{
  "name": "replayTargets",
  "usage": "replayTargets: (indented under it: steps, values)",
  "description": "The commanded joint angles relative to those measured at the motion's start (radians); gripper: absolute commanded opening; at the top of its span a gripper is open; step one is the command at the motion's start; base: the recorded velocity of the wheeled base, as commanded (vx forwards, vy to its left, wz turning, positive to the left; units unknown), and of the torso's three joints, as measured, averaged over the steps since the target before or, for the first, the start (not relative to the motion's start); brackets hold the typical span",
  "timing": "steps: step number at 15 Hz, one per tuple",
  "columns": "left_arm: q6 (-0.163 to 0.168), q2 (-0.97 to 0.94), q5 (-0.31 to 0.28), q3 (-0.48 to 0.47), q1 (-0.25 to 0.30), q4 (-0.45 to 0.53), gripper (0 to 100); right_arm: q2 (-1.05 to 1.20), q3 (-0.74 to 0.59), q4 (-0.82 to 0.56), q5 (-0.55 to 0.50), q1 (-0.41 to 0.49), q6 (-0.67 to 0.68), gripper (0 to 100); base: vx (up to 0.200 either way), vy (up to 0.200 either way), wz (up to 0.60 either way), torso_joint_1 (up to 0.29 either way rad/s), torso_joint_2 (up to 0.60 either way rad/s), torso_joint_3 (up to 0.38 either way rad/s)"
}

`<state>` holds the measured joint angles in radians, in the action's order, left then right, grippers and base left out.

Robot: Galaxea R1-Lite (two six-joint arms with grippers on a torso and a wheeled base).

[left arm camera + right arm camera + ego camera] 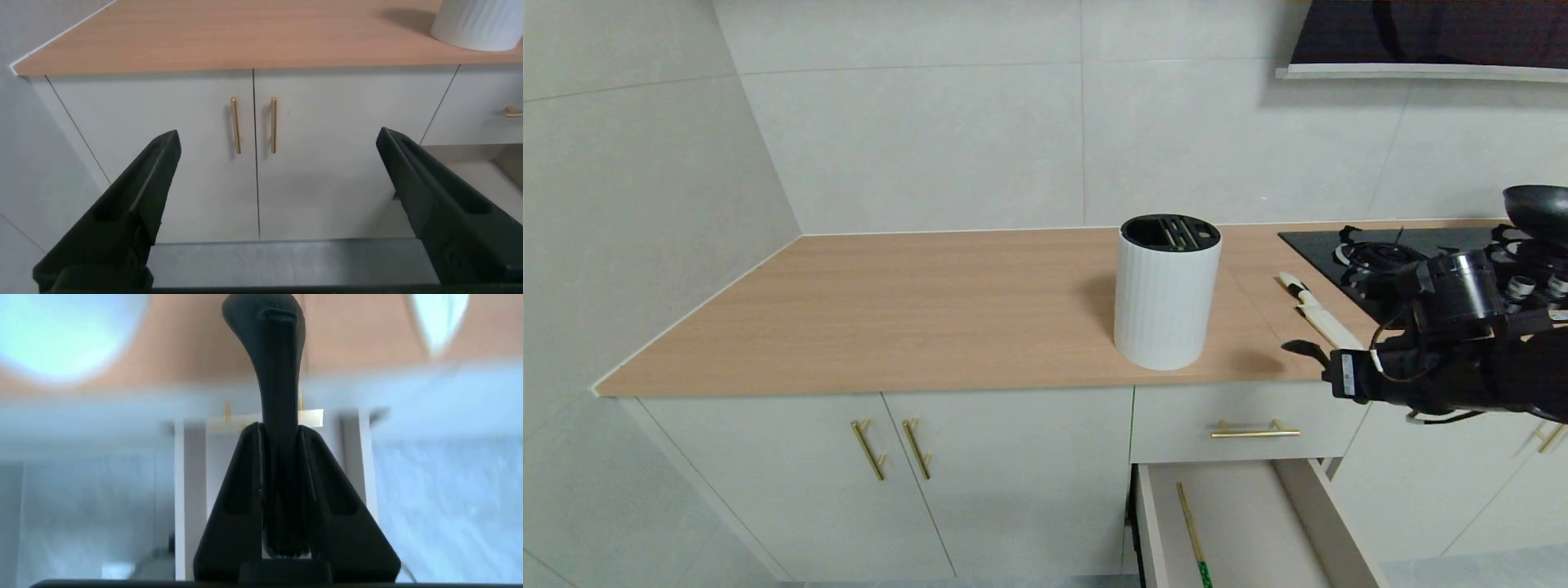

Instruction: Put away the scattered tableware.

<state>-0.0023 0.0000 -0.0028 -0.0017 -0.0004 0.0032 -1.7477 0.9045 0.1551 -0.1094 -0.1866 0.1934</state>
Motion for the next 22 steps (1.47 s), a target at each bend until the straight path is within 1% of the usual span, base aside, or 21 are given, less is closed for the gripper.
replayTargets:
  steps: [1, 6, 14, 22]
  values:
    - [-0.001, 0.0, 0.0, -0.001, 0.0, 0.0, 100, 0.063, -0.078, 0.0, -0.003, -0.025, 0.0, 0, 0.0, 0.0, 0.0, 0.0, 0.0, 0.0]
    - [-0.001, 0.0, 0.0, -0.001, 0.0, 0.0, 100, 0.065, -0.11, 0.0, -0.001, -0.036, -0.005, 0, 0.0, 0.0, 0.0, 0.0, 0.0, 0.0]
    - [-0.001, 0.0, 0.0, 0.0, 0.0, 0.0, 100, 0.057, -0.113, 0.0, -0.001, -0.036, -0.006, 0, 0.0, 0.0, 0.0, -0.011, 0.02, 0.013]
    - [-0.001, 0.0, 0.0, -0.001, -0.001, 0.0, 100, 0.05, -0.114, 0.0, -0.003, -0.037, -0.006, 0, 0.0, 0.0, 0.0, -0.203, 0.47, 0.264]
